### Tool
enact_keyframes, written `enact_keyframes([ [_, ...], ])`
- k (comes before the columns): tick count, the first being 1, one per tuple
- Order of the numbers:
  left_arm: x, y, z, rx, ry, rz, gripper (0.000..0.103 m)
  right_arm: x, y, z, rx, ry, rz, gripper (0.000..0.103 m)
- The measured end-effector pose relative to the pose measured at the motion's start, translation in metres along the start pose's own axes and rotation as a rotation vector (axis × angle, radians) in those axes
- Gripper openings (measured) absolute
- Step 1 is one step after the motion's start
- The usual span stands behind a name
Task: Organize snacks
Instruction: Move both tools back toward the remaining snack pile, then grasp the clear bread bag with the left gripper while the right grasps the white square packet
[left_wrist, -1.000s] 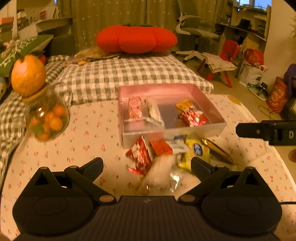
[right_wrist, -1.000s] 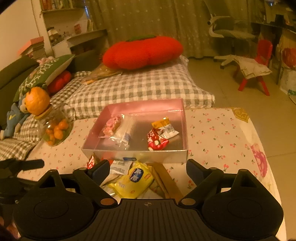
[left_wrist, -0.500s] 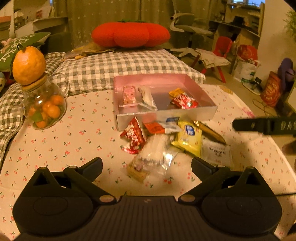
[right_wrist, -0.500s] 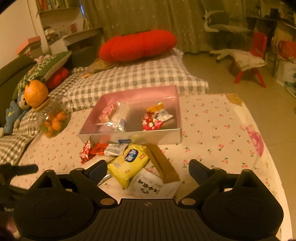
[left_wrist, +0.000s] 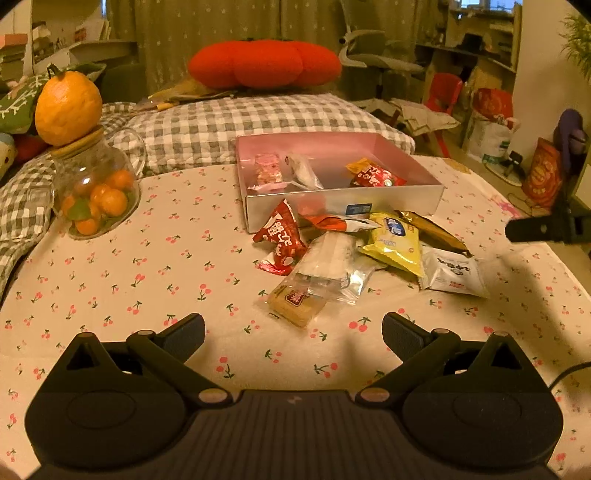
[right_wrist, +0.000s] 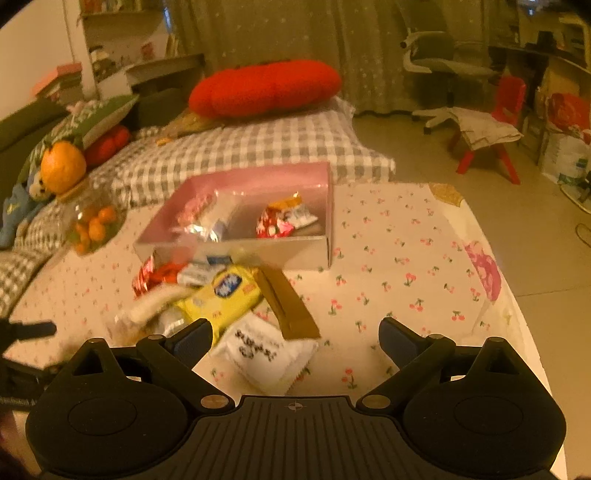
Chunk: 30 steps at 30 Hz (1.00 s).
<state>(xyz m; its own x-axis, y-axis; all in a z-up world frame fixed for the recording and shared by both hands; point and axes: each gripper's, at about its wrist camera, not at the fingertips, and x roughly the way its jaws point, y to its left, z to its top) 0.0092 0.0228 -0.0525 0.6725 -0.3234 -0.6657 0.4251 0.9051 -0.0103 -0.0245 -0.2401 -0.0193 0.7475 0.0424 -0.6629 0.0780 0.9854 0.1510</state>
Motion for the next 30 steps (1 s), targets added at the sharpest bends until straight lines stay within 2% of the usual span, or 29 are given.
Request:
enact_keyframes([
  [7, 0.018, -0.003, 0.001, 0.057, -0.056, -0.044, 0.101, 0.010, 0.010, -0.016, -0.107, 0.026, 0.041, 0.098],
  [11, 0.029, -0.007, 0.008, 0.098, -0.075, -0.054, 0.093, 0.014, 0.017, -0.020, -0.175, 0.014, 0.084, 0.098],
  [16, 0.042, -0.005, 0.022, 0.071, -0.066, -0.104, 0.083, 0.023, 0.027, -0.024, -0.302, 0.009, 0.157, 0.098],
  [18, 0.047, -0.006, 0.026, 0.064, -0.052, -0.108, 0.079, 0.029, 0.029, -0.026, -0.331, 0.027, 0.153, 0.097],
  [23, 0.063, -0.003, 0.027, 0.028, 0.014, -0.121, 0.053, 0.046, 0.030, -0.026, -0.361, 0.067, 0.119, 0.096],
  [24, 0.064, -0.002, 0.026, 0.023, 0.020, -0.116, 0.052, 0.049, 0.029, -0.025, -0.359, 0.072, 0.110, 0.096],
  [27, 0.060, 0.001, 0.026, 0.007, 0.004, -0.120, 0.044, 0.056, 0.026, -0.025, -0.356, 0.080, 0.092, 0.094],
  [30, 0.053, 0.001, 0.027, 0.002, -0.010, -0.120, 0.035, 0.062, 0.026, -0.025, -0.355, 0.092, 0.089, 0.086],
])
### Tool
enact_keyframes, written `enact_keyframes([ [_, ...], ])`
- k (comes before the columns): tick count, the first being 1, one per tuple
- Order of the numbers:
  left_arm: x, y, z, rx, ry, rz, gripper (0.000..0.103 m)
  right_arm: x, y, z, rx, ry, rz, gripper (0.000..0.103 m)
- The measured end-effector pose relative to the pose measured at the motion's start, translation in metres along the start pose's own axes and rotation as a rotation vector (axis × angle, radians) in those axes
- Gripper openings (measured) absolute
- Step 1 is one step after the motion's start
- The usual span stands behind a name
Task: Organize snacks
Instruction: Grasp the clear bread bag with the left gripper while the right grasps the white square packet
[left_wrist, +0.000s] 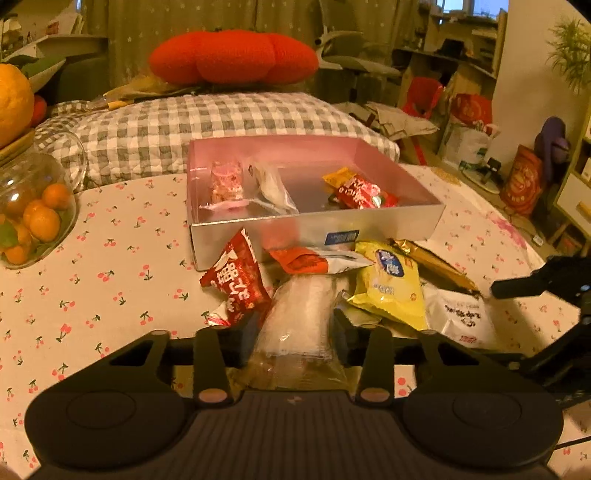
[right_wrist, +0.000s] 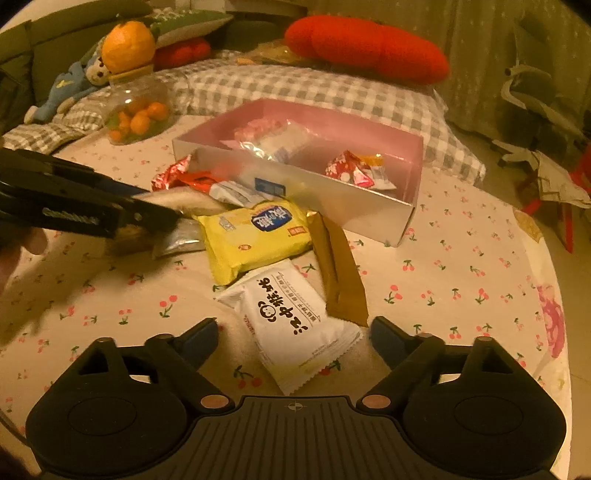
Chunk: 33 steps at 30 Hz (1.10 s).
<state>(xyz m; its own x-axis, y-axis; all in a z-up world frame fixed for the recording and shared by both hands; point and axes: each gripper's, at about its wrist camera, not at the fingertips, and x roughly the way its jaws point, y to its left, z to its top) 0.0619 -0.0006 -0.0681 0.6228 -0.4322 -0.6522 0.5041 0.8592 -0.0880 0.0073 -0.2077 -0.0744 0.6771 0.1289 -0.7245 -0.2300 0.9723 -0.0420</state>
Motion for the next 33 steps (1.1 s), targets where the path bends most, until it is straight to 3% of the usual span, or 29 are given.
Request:
enact_keyframes([
  [1, -0.002, -0.001, 0.000, 0.002, -0.003, 0.003, 0.033, 0.002, 0.000, 0.000, 0.000, 0.008, 0.005, 0.077],
  [3, -0.007, -0.002, -0.001, 0.007, -0.012, 0.002, 0.030, 0.002, 0.002, -0.001, -0.001, 0.008, 0.006, 0.073],
  [5, -0.012, -0.003, -0.003, 0.012, -0.017, 0.008, 0.027, 0.000, 0.004, -0.001, -0.012, 0.003, 0.002, 0.059],
  [9, -0.024, -0.005, -0.008, 0.005, -0.032, 0.014, 0.024, -0.005, 0.006, 0.000, -0.011, -0.003, 0.015, 0.042],
  [13, -0.035, -0.006, -0.016, 0.000, -0.036, 0.010, 0.022, -0.011, 0.011, -0.002, -0.014, -0.001, 0.045, 0.015],
  [17, -0.043, -0.008, -0.026, 0.011, -0.033, 0.008, 0.020, -0.015, 0.019, -0.005, -0.034, 0.018, 0.072, 0.000],
  [23, -0.053, -0.009, -0.044, 0.016, 0.014, -0.013, 0.017, -0.020, 0.024, -0.011, -0.032, 0.048, 0.128, 0.000],
  [27, -0.055, -0.010, -0.050, 0.030, 0.013, -0.025, 0.023, -0.020, 0.015, -0.012, 0.014, 0.037, 0.106, 0.028],
  [29, -0.053, -0.010, -0.050, 0.019, 0.009, -0.032, 0.031, -0.019, 0.009, -0.011, 0.025, 0.024, 0.083, 0.062],
  [30, -0.052, -0.009, -0.049, 0.013, 0.009, -0.038, 0.034, -0.018, 0.007, -0.011, 0.025, 0.018, 0.067, 0.071],
  [31, -0.050, -0.009, -0.047, 0.008, 0.011, -0.042, 0.042, -0.016, 0.006, -0.010, 0.018, 0.013, 0.052, 0.079],
  [33, -0.046, -0.008, -0.044, -0.002, 0.012, -0.043, 0.051, -0.011, 0.005, -0.008, -0.002, 0.015, 0.019, 0.079],
])
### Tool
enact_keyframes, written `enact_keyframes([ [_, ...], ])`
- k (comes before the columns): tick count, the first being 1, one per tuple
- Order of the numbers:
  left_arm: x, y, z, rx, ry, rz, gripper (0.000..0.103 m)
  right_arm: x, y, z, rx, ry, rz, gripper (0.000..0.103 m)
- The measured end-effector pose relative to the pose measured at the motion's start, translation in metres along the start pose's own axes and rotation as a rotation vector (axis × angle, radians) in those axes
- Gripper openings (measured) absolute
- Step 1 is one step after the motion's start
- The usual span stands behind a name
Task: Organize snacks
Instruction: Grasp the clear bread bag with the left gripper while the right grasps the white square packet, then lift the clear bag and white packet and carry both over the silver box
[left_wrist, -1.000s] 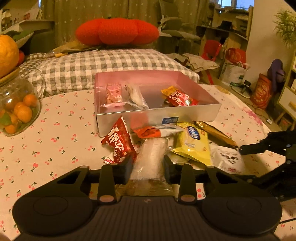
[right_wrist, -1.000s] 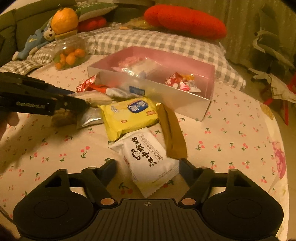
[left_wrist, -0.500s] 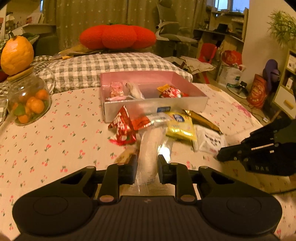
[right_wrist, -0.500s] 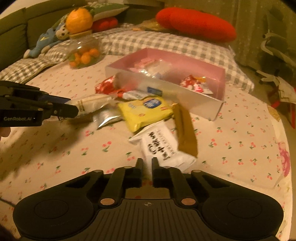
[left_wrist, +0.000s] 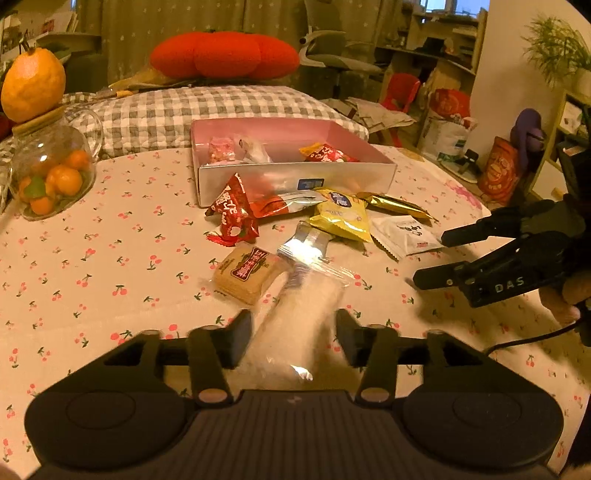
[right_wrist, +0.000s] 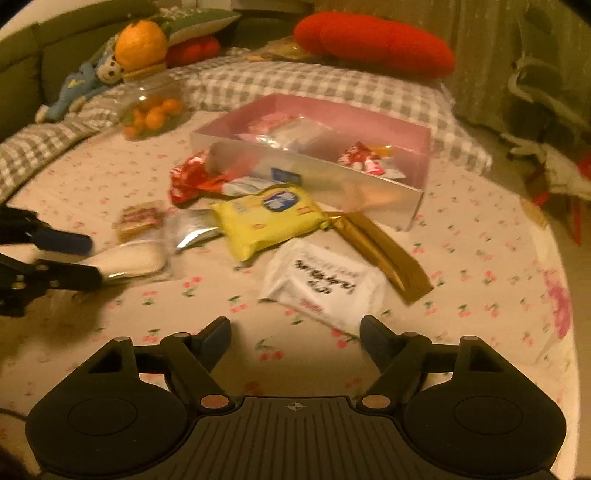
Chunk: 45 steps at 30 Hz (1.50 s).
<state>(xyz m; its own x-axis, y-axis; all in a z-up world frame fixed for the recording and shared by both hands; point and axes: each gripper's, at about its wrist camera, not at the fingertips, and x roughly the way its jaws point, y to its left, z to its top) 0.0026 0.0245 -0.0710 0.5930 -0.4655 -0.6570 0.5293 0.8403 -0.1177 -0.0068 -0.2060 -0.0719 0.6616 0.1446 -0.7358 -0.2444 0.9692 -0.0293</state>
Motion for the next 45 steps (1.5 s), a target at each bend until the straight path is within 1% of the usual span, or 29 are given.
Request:
enact_keyframes([
  [2, 0.003, 0.000, 0.001, -0.009, 0.008, -0.005, 0.051, 0.004, -0.002, 0.002, 0.001, 0.002, -0.027, 0.079],
  [5, 0.010, -0.001, 0.002, -0.020, 0.027, -0.013, 0.050, 0.012, -0.006, 0.006, 0.023, 0.014, -0.017, 0.079],
  [8, 0.017, -0.001, 0.002, -0.025, 0.055, -0.015, 0.047, 0.018, -0.007, 0.010, 0.028, 0.021, -0.009, 0.086],
  [10, 0.021, -0.001, 0.002, -0.027, 0.079, -0.005, 0.047, 0.023, -0.008, 0.014, 0.035, 0.024, -0.004, 0.088],
  [13, 0.022, 0.000, 0.003, -0.024, 0.085, 0.016, 0.041, 0.029, -0.008, 0.020, 0.078, 0.039, -0.015, 0.087],
  [16, 0.019, 0.003, 0.003, -0.052, 0.091, 0.013, 0.037, 0.029, -0.001, 0.026, 0.080, 0.057, -0.022, 0.083],
  [17, 0.018, 0.004, 0.003, -0.059, 0.092, 0.013, 0.036, 0.028, 0.002, 0.026, 0.069, 0.059, -0.012, 0.080],
  [19, 0.015, 0.007, 0.002, -0.066, 0.094, 0.015, 0.033, 0.025, 0.008, 0.025, 0.063, 0.063, 0.037, 0.078],
  [23, 0.011, 0.013, 0.000, -0.086, 0.101, 0.009, 0.033, 0.015, 0.020, 0.022, 0.029, 0.061, 0.128, 0.077],
  [25, 0.008, 0.014, -0.001, -0.085, 0.103, 0.006, 0.033, 0.008, 0.024, 0.022, -0.004, 0.056, 0.173, 0.074],
  [26, 0.007, 0.014, -0.002, -0.082, 0.103, 0.005, 0.033, 0.006, 0.024, 0.022, -0.011, 0.055, 0.176, 0.077],
  [29, 0.007, 0.013, -0.001, -0.075, 0.104, -0.006, 0.037, 0.007, 0.025, 0.021, -0.012, 0.064, 0.155, 0.079],
  [31, 0.010, 0.011, 0.001, -0.072, 0.109, -0.008, 0.040, 0.011, 0.025, 0.022, 0.022, 0.088, 0.157, 0.082],
  [34, 0.013, 0.009, 0.002, -0.059, 0.109, -0.003, 0.041, 0.019, 0.026, 0.025, 0.073, 0.107, 0.154, 0.088],
  [38, 0.014, 0.007, 0.002, -0.041, 0.105, 0.007, 0.039, 0.026, 0.031, 0.026, 0.077, 0.094, 0.103, 0.088],
  [41, 0.014, 0.004, 0.001, -0.019, 0.103, 0.019, 0.039, 0.028, 0.037, 0.025, 0.047, 0.079, 0.059, 0.088],
  [43, 0.015, 0.002, 0.001, -0.004, 0.101, 0.030, 0.039, 0.028, 0.039, 0.024, 0.045, 0.066, 0.048, 0.087],
  [45, 0.016, 0.001, 0.002, 0.006, 0.104, 0.041, 0.036, 0.029, 0.039, 0.025, 0.058, 0.060, 0.042, 0.085],
])
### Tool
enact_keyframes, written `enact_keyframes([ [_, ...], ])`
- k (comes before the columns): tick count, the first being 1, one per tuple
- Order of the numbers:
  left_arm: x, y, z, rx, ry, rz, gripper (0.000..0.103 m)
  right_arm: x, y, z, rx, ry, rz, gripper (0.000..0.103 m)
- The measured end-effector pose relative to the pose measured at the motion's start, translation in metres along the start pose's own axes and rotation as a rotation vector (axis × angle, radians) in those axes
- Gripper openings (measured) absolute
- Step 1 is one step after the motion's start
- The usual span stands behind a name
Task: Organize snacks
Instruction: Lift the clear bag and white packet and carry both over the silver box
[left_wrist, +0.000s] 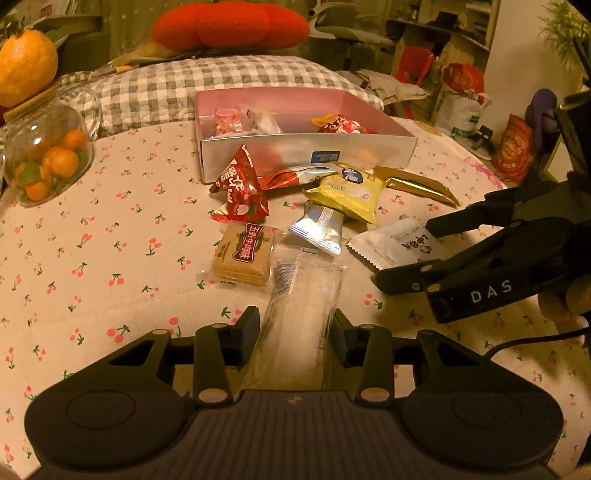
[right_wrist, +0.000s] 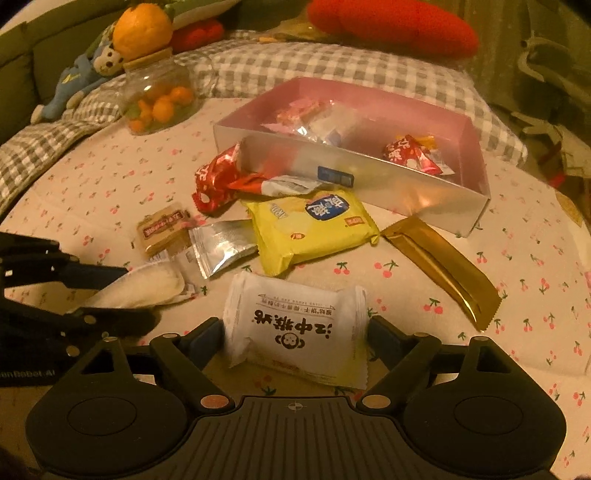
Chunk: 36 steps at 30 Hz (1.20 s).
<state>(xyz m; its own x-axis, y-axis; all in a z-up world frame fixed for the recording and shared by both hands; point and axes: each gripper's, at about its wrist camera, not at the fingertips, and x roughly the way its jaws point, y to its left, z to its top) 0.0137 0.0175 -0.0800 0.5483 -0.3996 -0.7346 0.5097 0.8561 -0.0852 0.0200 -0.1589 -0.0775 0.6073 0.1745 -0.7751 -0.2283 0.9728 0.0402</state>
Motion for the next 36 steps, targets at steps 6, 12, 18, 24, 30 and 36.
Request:
enact_keyframes([
  [6, -0.002, 0.000, 0.002, -0.005, 0.005, 0.019, 0.023, -0.001, 0.000, 0.004, 0.017, -0.008, -0.008, 0.066],
  [12, -0.008, 0.001, 0.004, -0.021, 0.006, 0.012, 0.018, -0.008, -0.002, 0.004, 0.033, -0.001, 0.013, 0.064],
  [18, -0.012, 0.002, 0.007, -0.059, 0.019, -0.013, 0.017, -0.018, -0.007, 0.006, 0.077, 0.005, 0.019, 0.063],
  [24, -0.024, -0.001, 0.016, -0.072, -0.009, -0.039, 0.017, -0.030, -0.012, 0.008, 0.117, 0.007, 0.033, 0.063],
  [30, -0.030, -0.002, 0.031, -0.103, -0.042, -0.045, 0.017, -0.047, -0.021, 0.017, 0.168, -0.038, 0.037, 0.064],
  [36, -0.028, 0.000, 0.053, -0.134, -0.071, -0.043, 0.017, -0.051, -0.036, 0.036, 0.211, -0.071, 0.019, 0.064],
])
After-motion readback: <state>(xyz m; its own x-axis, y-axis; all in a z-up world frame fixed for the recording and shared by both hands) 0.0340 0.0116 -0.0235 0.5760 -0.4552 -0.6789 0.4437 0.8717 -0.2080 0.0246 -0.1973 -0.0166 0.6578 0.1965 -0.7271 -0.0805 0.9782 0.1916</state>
